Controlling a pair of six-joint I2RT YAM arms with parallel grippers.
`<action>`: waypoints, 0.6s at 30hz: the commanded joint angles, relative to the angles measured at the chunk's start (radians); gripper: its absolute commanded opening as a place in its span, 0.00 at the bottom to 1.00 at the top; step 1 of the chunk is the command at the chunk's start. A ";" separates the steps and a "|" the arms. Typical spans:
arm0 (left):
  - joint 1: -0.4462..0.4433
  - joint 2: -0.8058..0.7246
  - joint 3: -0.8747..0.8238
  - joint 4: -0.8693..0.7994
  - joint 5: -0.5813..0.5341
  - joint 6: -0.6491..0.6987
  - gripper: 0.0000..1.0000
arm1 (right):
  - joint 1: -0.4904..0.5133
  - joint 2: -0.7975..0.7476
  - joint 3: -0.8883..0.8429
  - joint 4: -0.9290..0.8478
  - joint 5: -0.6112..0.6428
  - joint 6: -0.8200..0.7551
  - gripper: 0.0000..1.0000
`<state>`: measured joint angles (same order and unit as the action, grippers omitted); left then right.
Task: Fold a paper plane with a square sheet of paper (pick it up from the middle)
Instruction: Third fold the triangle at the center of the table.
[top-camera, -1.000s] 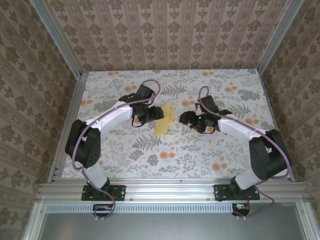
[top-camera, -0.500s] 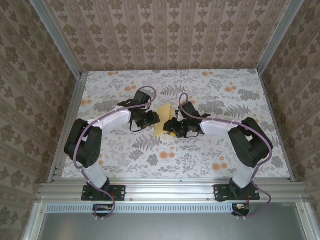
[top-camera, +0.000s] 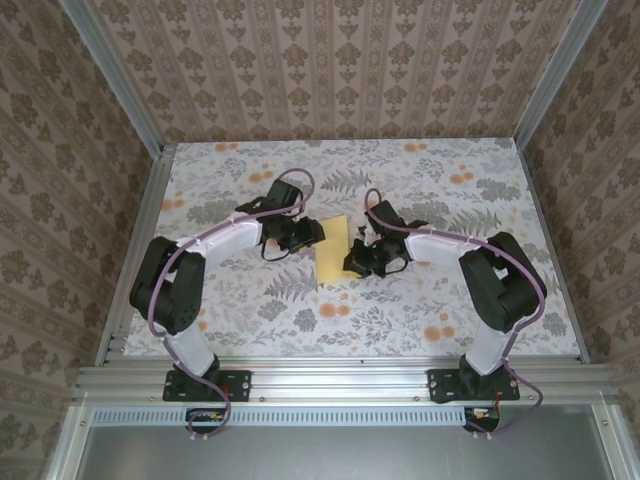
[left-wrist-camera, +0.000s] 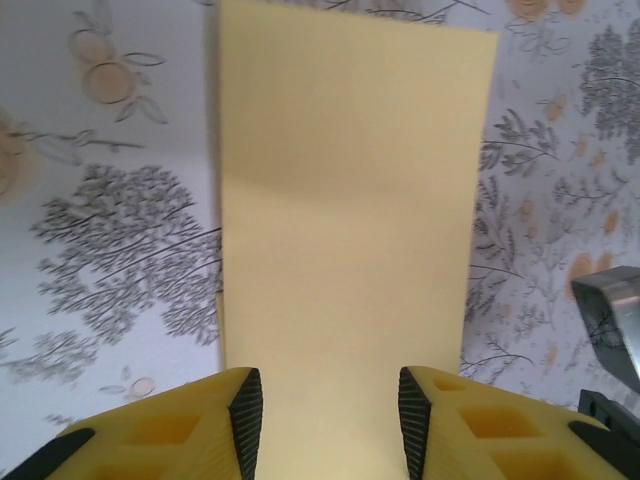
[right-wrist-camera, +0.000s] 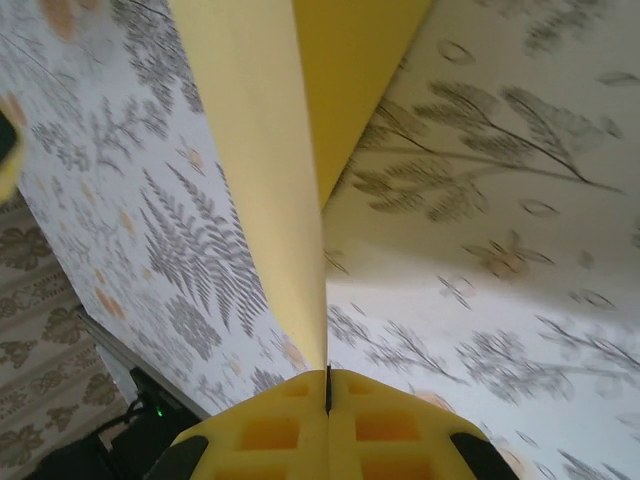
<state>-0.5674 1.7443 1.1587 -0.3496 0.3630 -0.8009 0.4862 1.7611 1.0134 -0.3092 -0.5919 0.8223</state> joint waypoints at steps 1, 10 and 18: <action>-0.013 0.051 0.011 0.057 0.065 0.004 0.40 | -0.026 0.005 0.032 -0.218 -0.101 -0.169 0.00; -0.045 0.152 0.052 0.066 0.082 0.017 0.25 | -0.033 0.050 0.075 -0.265 -0.091 -0.222 0.06; -0.048 0.177 0.059 -0.016 -0.002 0.042 0.19 | -0.041 -0.020 0.017 -0.147 -0.040 -0.127 0.26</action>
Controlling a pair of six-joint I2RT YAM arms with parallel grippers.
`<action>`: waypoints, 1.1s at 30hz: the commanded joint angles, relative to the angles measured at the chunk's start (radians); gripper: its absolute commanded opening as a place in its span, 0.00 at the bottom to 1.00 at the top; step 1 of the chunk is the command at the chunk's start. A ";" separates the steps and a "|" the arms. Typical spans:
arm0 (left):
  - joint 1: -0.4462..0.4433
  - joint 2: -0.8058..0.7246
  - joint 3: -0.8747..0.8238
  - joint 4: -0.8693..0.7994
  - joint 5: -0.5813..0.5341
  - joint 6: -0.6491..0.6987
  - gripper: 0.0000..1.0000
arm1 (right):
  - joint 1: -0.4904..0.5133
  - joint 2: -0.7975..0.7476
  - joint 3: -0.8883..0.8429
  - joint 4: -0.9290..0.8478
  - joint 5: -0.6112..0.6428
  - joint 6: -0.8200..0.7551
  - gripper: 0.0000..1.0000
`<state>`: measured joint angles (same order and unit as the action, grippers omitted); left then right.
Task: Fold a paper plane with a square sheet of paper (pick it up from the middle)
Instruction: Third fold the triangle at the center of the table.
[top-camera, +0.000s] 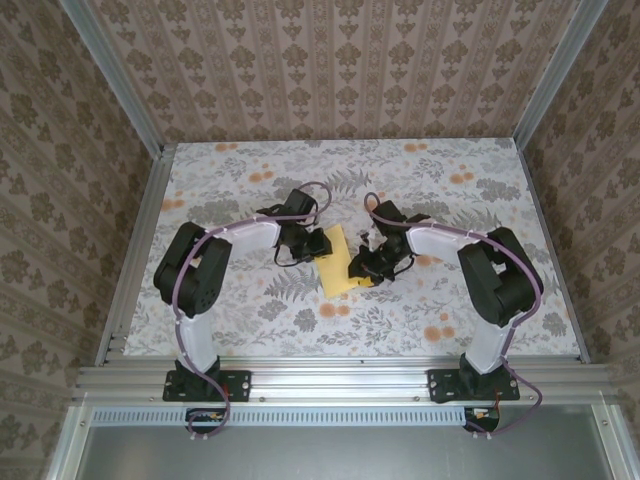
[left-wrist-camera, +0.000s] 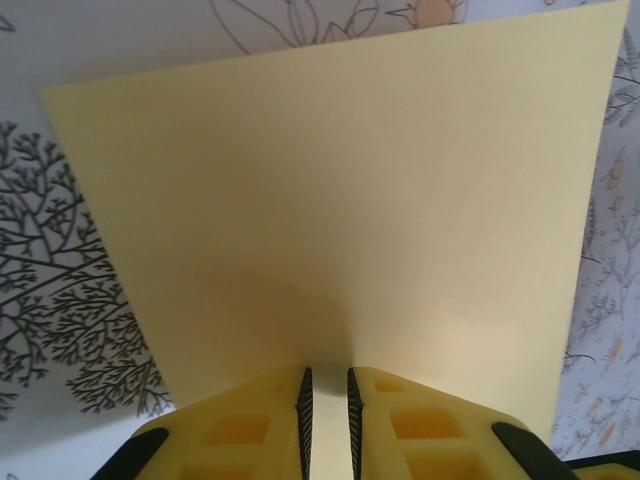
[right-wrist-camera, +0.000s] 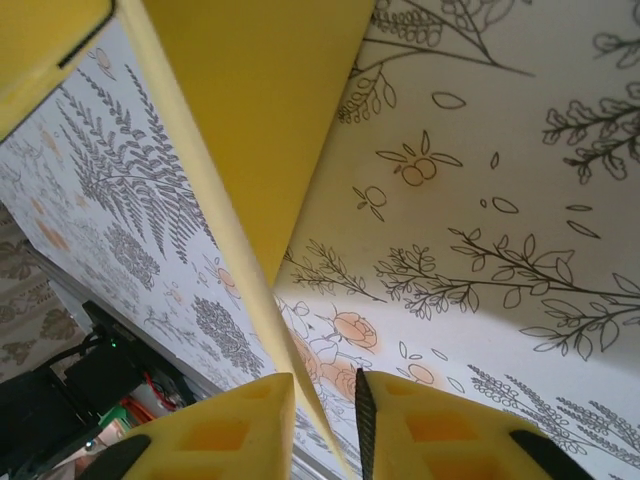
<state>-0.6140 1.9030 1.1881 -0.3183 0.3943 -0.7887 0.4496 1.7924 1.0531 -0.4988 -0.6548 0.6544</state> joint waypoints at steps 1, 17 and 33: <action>-0.001 0.022 0.029 -0.048 -0.037 0.030 0.19 | -0.004 -0.061 -0.032 0.056 0.021 0.056 0.26; -0.003 0.053 0.016 -0.063 -0.079 0.025 0.16 | -0.002 -0.116 -0.147 0.164 0.006 0.170 0.29; -0.004 0.054 0.004 -0.056 -0.078 0.022 0.16 | 0.029 -0.087 -0.096 0.237 0.040 0.206 0.01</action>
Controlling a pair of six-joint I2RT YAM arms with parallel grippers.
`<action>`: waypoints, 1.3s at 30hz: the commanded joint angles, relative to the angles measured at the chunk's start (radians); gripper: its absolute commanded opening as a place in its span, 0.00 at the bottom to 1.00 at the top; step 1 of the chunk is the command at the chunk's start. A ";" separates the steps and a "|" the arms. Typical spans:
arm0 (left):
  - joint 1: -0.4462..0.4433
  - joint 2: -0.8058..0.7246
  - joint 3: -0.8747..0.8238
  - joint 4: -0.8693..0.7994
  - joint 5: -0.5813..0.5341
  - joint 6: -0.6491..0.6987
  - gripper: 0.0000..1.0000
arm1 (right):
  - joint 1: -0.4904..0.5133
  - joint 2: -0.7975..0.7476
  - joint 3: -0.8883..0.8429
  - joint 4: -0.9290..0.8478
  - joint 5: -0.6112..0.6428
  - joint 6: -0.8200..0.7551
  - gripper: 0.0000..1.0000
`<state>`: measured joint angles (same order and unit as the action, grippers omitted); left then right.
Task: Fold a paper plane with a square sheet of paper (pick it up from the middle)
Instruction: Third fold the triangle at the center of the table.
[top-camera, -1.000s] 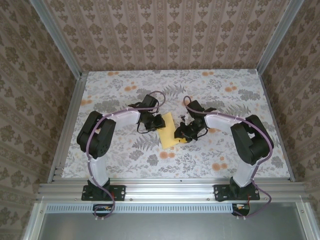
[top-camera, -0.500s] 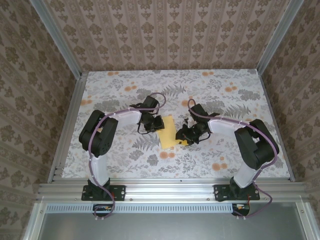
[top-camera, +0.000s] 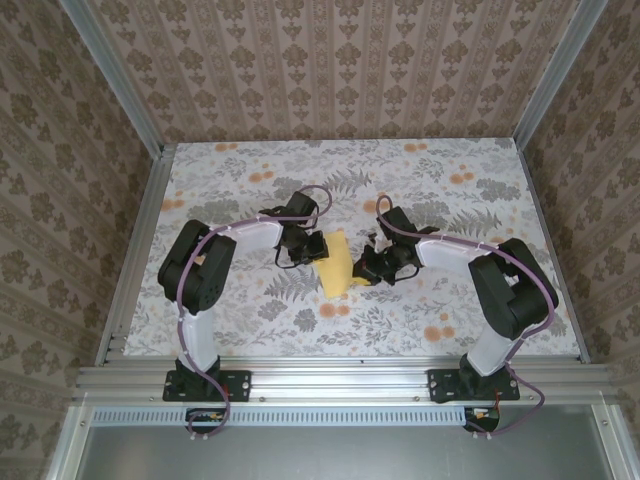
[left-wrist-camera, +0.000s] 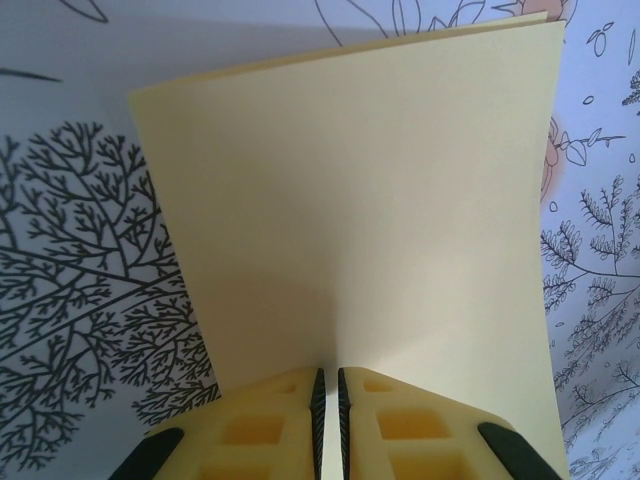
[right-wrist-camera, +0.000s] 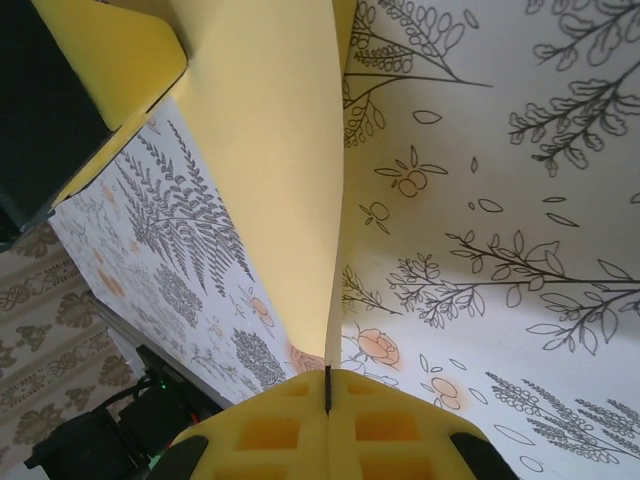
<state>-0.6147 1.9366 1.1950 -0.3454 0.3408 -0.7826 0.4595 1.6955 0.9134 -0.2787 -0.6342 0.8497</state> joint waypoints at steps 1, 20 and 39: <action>-0.003 0.021 -0.003 -0.027 -0.024 0.015 0.16 | 0.028 0.023 0.062 0.018 0.022 0.012 0.01; 0.030 -0.077 0.031 -0.008 -0.069 0.018 0.21 | 0.077 0.173 0.187 0.021 0.098 0.055 0.02; 0.040 0.063 0.061 -0.076 -0.087 0.038 0.12 | 0.078 0.220 0.189 0.206 0.057 0.159 0.03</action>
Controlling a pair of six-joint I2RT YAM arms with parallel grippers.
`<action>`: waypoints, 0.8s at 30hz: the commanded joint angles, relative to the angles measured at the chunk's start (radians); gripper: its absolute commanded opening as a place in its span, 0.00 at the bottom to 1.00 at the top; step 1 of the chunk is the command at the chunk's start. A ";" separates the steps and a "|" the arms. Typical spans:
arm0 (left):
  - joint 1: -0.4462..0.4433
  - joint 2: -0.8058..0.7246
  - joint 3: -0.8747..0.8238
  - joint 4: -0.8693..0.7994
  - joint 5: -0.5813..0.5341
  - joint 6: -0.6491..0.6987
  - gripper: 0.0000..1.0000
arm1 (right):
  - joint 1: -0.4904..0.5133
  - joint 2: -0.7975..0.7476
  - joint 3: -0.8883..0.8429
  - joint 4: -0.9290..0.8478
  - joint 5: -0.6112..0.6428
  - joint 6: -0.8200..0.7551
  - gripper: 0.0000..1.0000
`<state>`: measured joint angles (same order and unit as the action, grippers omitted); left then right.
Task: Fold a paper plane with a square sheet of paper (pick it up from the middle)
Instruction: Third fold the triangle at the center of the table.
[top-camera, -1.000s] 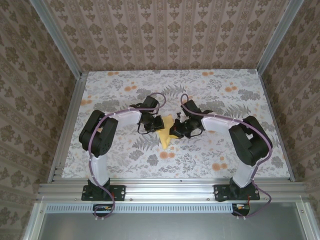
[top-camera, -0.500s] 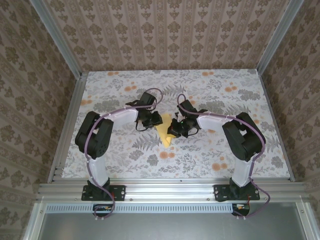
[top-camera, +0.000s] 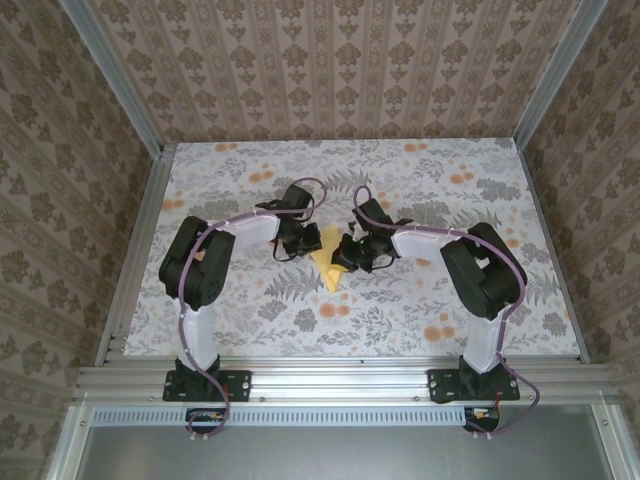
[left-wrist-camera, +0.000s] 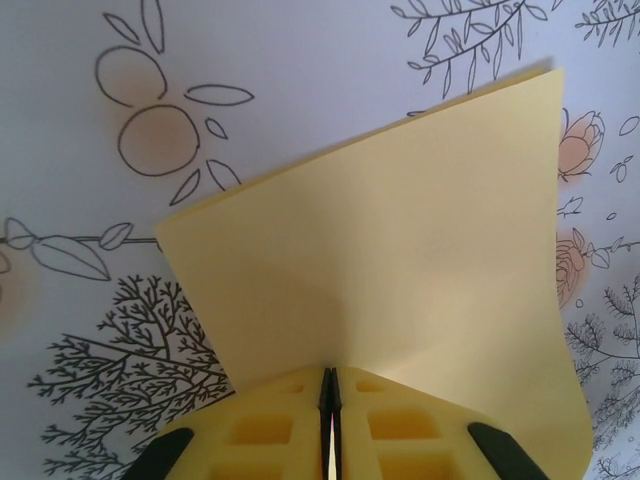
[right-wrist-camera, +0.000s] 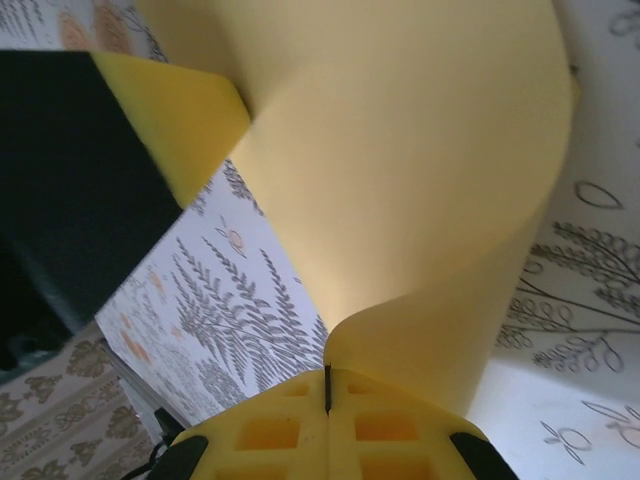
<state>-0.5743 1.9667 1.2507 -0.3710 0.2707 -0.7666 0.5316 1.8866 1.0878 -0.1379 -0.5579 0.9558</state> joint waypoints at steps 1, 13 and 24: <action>-0.002 0.034 0.005 -0.052 -0.018 0.022 0.12 | 0.007 0.034 0.012 0.081 -0.017 0.066 0.03; -0.006 0.037 0.008 -0.050 -0.008 0.030 0.12 | 0.013 0.071 0.012 0.095 -0.008 0.068 0.06; -0.009 0.035 0.004 -0.049 -0.007 0.032 0.12 | 0.014 0.065 0.026 -0.013 -0.014 -0.023 0.09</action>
<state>-0.5755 1.9667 1.2507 -0.3714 0.2687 -0.7586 0.5381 1.9465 1.0935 -0.0978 -0.5579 0.9672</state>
